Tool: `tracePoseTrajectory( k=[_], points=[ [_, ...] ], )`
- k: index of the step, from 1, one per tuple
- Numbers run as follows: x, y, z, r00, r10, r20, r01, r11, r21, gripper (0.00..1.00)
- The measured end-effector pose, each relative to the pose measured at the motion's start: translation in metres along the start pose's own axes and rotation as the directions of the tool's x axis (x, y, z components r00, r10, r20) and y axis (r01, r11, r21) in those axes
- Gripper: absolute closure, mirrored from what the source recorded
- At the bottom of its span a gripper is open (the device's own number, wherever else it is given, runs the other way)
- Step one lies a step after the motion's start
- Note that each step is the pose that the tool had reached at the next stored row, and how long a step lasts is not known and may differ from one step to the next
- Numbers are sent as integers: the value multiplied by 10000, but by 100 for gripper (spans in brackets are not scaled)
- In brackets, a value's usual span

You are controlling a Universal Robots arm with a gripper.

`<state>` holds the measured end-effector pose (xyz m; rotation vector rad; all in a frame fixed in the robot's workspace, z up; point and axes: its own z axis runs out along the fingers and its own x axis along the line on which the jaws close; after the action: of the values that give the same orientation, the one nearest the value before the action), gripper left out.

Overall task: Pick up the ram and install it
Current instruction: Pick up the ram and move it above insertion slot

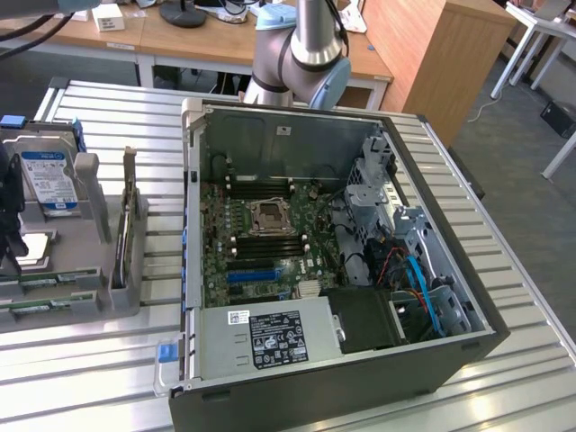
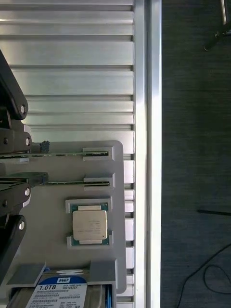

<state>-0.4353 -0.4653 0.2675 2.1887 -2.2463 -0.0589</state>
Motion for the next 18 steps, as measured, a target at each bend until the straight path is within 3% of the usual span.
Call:
tracePoseTrajectory(
  k=[6, 13, 18],
  points=[
    [2, -3, 83, 10000, 0, 1, 0, 10000, 0, 70],
    [51, -4, 83, 10000, 0, -1, 0, 10000, -1, 70],
    [59, -5, 134, 10000, 0, 1, 0, 10000, 0, 70]
  ],
)
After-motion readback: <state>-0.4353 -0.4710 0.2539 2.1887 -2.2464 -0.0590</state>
